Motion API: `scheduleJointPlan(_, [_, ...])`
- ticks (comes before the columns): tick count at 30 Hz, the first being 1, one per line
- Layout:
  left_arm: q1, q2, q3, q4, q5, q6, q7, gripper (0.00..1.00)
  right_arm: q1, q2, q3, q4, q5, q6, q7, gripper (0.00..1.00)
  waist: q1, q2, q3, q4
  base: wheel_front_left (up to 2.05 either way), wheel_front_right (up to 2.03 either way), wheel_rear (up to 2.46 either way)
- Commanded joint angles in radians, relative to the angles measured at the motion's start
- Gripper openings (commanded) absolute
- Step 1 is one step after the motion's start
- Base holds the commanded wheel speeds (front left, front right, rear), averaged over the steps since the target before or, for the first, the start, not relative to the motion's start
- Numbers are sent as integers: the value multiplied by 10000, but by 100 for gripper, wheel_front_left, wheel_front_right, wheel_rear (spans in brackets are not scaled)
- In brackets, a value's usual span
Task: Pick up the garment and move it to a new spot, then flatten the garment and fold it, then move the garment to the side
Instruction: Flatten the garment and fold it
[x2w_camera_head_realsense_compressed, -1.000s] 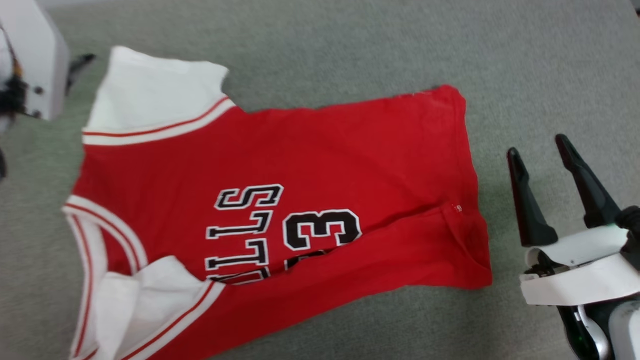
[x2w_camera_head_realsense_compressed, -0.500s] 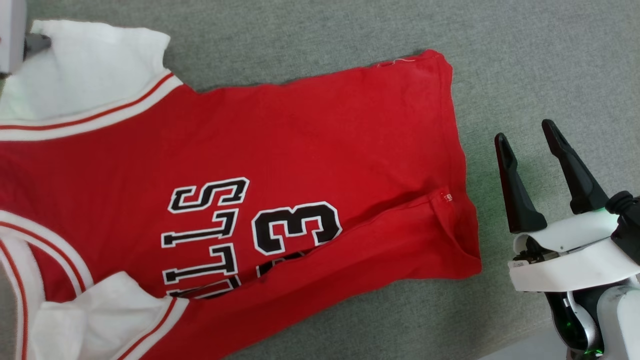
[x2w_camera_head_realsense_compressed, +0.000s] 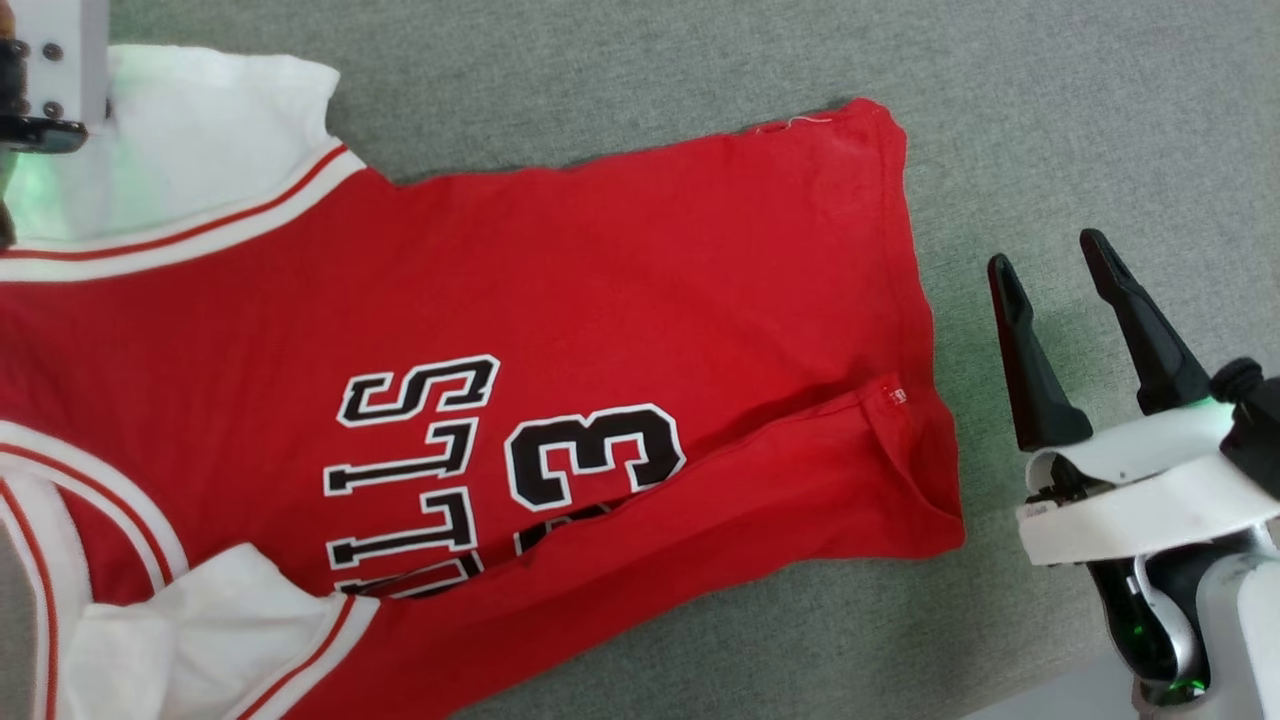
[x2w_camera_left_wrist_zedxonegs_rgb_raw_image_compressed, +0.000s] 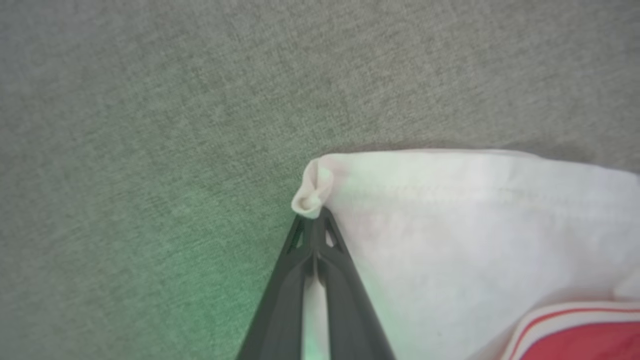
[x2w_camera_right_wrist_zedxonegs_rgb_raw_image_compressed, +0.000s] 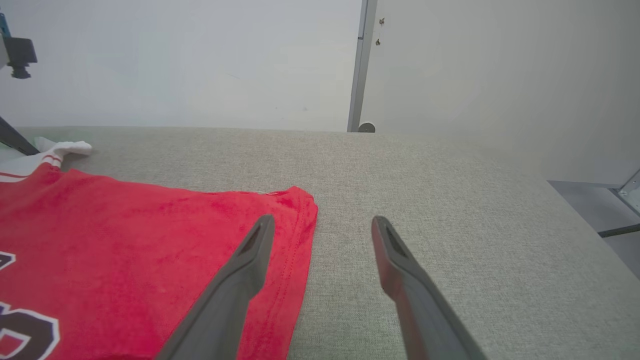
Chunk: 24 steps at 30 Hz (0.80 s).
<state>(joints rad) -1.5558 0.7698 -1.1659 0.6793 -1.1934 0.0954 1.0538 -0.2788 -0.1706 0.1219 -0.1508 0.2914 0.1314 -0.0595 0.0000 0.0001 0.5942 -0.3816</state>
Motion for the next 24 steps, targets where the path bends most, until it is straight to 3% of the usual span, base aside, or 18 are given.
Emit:
scheduleJointPlan(1, [813, -358, -330, -73, -102, -32, 34, 0, -214, -48, 29, 89, 83, -17, 158, 100, 0, -1, -64, 27, 0, 0, 0])
scheduleJointPlan(5, [586, -396, -211, -207, 35, -117, -376, 0, -520, -293, 111, 201, 457, -17, 863, 100, 0, -1, -317, 205, 0, 0, 0])
scheduleJointPlan(14, [539, -887, 5, 66, 80, -275, -1351, 0, -1974, -1320, 317, 501, 1438, -17, 4001, 100, 0, -1, -1058, 952, 0, 0, 0])
scheduleJointPlan(24, [127, -1922, 113, 701, 96, -630, -1885, 0, -4331, -2281, 1165, 2761, 2668, -17, 6900, 100, 0, -1, -922, 1796, 0, 0, 0])
